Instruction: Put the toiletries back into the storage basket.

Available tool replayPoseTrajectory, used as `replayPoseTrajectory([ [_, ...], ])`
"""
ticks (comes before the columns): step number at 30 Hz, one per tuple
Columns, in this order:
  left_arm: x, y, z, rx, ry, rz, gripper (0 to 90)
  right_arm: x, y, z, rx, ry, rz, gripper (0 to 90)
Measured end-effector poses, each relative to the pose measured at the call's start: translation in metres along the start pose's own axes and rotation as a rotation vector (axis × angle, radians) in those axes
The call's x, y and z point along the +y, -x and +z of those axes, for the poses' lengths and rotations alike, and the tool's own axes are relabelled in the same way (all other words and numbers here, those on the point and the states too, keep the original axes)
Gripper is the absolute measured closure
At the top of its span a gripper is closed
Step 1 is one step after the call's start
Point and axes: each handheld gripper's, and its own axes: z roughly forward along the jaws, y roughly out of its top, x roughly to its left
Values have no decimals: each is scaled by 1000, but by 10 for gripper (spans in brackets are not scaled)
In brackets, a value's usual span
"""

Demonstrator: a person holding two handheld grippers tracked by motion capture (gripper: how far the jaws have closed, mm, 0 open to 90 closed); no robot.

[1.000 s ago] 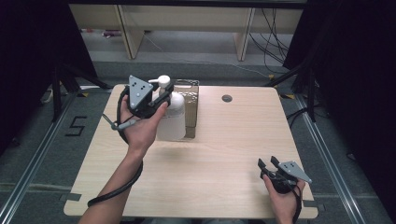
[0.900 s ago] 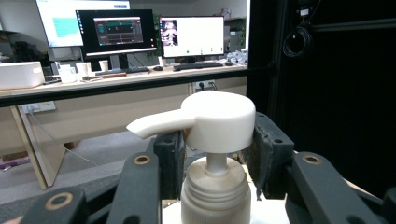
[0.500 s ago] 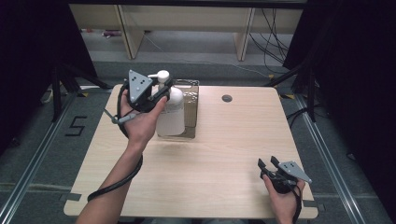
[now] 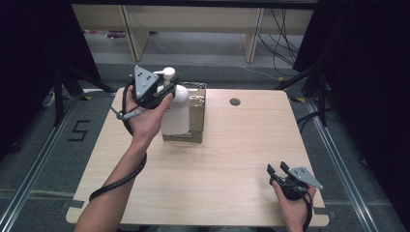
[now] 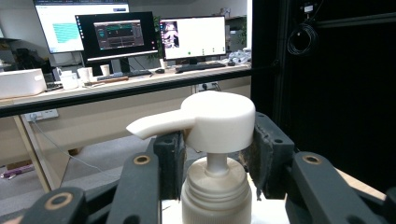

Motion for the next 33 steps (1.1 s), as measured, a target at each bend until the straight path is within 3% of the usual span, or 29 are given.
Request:
replayPoseTrajectory([
  [18,-7,-15,23,-6,-2,18,594,0,1,0,-1,3,-8,454],
  [33,-16,-16,34,-29,-19,18,594,0,1,0,-1,3,-7,454],
])
